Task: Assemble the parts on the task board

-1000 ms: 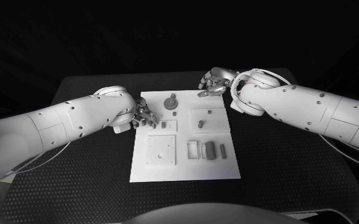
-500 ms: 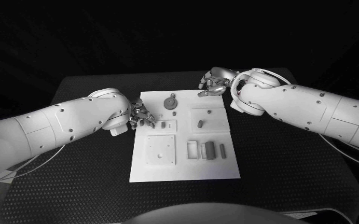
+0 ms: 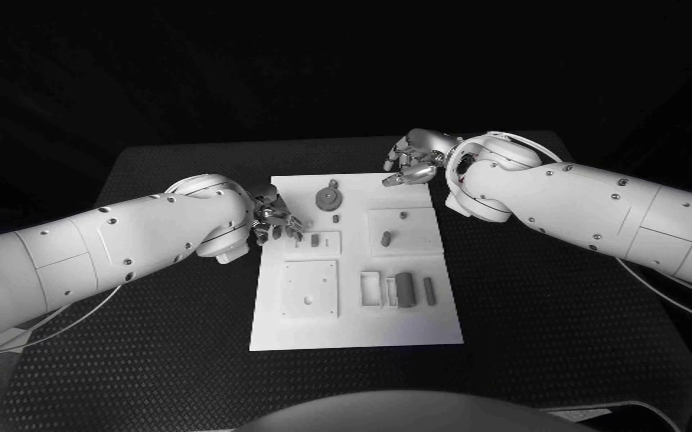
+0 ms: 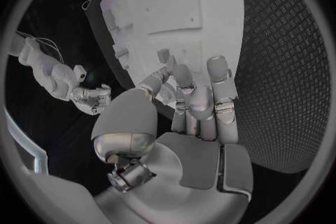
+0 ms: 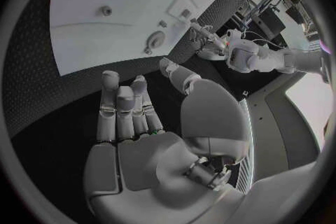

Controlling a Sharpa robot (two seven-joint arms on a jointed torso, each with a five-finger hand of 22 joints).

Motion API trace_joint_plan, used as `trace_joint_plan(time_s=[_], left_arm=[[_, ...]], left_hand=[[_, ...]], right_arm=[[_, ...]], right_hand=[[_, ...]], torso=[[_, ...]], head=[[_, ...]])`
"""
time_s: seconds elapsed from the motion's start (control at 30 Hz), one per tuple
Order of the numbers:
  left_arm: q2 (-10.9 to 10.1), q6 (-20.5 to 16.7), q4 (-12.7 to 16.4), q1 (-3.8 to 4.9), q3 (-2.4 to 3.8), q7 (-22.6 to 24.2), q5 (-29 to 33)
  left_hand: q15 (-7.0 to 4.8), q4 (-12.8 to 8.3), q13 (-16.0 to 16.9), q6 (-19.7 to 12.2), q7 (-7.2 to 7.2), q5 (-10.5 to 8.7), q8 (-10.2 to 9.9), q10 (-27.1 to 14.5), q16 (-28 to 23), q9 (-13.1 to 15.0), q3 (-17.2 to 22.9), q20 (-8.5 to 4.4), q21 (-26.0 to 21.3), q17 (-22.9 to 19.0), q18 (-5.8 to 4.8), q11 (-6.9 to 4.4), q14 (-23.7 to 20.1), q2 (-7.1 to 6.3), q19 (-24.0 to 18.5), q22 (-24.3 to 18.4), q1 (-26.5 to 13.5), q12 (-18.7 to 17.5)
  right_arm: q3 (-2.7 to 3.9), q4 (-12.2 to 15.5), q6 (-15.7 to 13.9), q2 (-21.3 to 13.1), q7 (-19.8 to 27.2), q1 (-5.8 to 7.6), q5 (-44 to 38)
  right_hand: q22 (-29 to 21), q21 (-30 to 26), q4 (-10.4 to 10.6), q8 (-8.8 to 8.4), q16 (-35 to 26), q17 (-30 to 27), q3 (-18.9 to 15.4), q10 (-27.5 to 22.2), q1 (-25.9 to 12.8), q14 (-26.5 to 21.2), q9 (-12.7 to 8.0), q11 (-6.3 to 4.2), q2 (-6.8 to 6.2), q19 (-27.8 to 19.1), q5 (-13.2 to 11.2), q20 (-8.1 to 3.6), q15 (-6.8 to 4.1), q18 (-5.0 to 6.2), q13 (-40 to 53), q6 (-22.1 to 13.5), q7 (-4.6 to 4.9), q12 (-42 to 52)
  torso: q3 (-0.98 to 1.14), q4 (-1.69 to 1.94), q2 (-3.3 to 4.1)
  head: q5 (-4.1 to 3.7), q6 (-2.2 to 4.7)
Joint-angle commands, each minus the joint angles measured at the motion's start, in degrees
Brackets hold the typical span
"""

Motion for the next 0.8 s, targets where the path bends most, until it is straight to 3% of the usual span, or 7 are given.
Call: trace_joint_plan(time_s=[0.03,0.3,0.57,0.7,0.8], left_arm=[[-0.1,-4.0,0.8,-0.07,-0.12,2.6,-5.8],[-0.8,-7.2,2.4,-0.68,-0.42,0.1,-9.4],[-0.7,-5.7,2.6,-1.03,-0.55,-1.3,-9.9],[-0.6,-6.5,2.2,-1.36,-1.16,-1.3,-10.4],[-0.5,-6.4,2.1,-1.74,-1.27,-1.4,-10.4]], left_hand=[[-0.41,-7.0,-0.1,0.4,0.13,0.23,0.2,0.3,0.3,0.1,7.2,-0.06,0.2,-0.1,-0.57,0.00,0.8,2.26,0.5,1.2,3.0,0.1],[-0.45,-6.9,-0.2,0.6,0.08,0.24,0.2,0.5,0.3,0.1,7.4,-0.09,0.3,-0.1,-0.55,-0.04,0.8,2.18,0.7,1.2,3.0,0.1],[-0.47,-6.8,-0.2,0.6,0.07,0.22,0.2,0.5,0.2,0.1,7.5,-0.10,0.3,-0.1,-0.55,-0.06,0.9,2.12,0.7,1.2,3.0,0.0],[-0.47,-6.8,-0.2,0.6,0.06,0.21,0.2,0.5,0.2,0.1,7.5,-0.09,0.3,-0.1,-0.56,-0.06,0.9,2.10,0.7,1.2,3.0,0.0],[-0.48,-6.8,-0.2,0.6,0.06,0.21,0.2,0.5,0.2,0.1,7.5,-0.09,0.3,-0.1,-0.56,-0.07,0.9,2.09,0.7,1.2,3.0,0.0]], right_arm=[[0.02,0.0,0.7,0.0,0.4,-0.09,-0.1],[0.02,0.1,0.7,-0.1,0.4,-0.10,0.0],[0.02,0.2,0.6,-0.2,0.4,-0.11,0.0],[0.02,0.2,0.7,-0.2,0.4,-0.11,0.0],[0.02,0.2,0.7,-0.2,0.4,-0.11,0.0]], right_hand=[[0.9,-0.1,0.4,0.27,0.2,-0.1,0.1,-0.3,-0.1,-0.2,-0.1,-0.18,0.40,0.1,-0.2,-0.35,0.10,0.69,-0.1,0.0,0.32,0.2],[0.9,-0.1,0.4,0.29,0.2,-0.1,0.1,-0.3,-0.2,-0.2,-0.1,-0.18,0.39,0.1,-0.2,-0.35,0.10,0.69,-0.1,0.0,0.32,0.2],[0.9,-0.1,0.4,0.29,0.2,-0.1,0.1,-0.3,-0.2,-0.2,-0.1,-0.18,0.39,0.1,-0.2,-0.35,0.10,0.69,-0.1,0.0,0.32,0.2],[0.9,-0.1,0.4,0.30,0.2,-0.1,0.1,-0.3,-0.2,-0.2,-0.1,-0.18,0.39,0.1,-0.2,-0.35,0.10,0.69,-0.1,0.0,0.32,0.2],[0.9,-0.1,0.4,0.30,0.2,-0.1,0.1,-0.3,-0.2,-0.2,-0.1,-0.18,0.39,0.1,-0.2,-0.35,0.10,0.69,-0.1,0.0,0.32,0.2]], torso=[[-0.01,-0.01,-0.02],[0.07,0.01,-0.01],[0.05,-0.03,0.00],[0.04,-0.04,0.00],[0.03,-0.01,0.01]], head=[[0.04,-0.01],[0.12,-0.06],[0.26,-0.10],[0.24,-0.11],[0.19,-0.11]])
